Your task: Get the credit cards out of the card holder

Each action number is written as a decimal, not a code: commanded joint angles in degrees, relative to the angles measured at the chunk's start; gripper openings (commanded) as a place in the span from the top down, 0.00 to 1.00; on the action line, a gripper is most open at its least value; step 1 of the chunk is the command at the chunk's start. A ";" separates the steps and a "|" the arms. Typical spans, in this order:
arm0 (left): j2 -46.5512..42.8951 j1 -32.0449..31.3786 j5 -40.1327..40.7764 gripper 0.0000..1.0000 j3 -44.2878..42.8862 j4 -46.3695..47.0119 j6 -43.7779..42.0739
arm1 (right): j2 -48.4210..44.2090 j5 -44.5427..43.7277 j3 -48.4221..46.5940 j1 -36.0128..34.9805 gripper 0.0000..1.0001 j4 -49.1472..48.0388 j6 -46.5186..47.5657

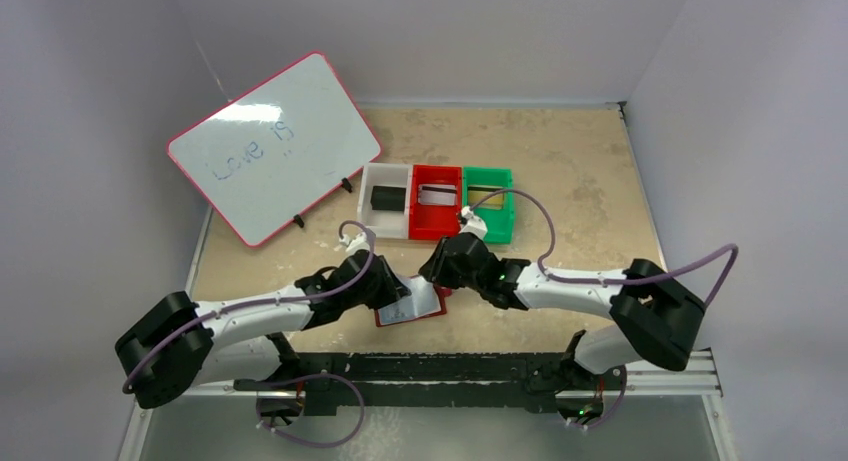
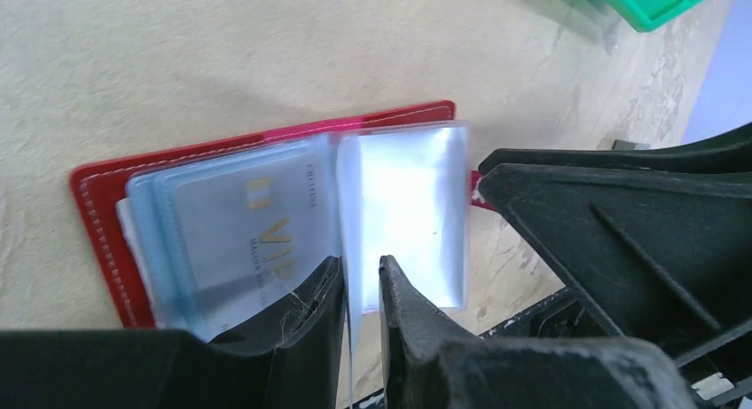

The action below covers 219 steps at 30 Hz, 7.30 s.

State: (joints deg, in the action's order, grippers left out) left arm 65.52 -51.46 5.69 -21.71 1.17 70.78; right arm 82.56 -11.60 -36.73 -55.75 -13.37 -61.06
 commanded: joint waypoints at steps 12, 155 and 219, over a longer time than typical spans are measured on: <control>12.52 -2.34 -3.86 0.73 -9.83 4.03 -4.17 | -20.93 -14.89 4.11 0.20 0.53 15.45 -4.46; 5.96 -5.91 10.60 0.80 -4.66 -13.97 -8.53 | 12.86 30.19 8.19 6.10 0.79 -31.70 0.68; -0.18 -6.61 19.77 0.75 -10.96 -13.52 -9.07 | 10.71 28.48 14.11 9.17 1.00 -32.61 -1.84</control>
State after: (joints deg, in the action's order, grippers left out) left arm 68.38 -57.93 24.32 -29.41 -18.52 61.89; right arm 90.96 16.47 -22.57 -46.81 -42.26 -62.37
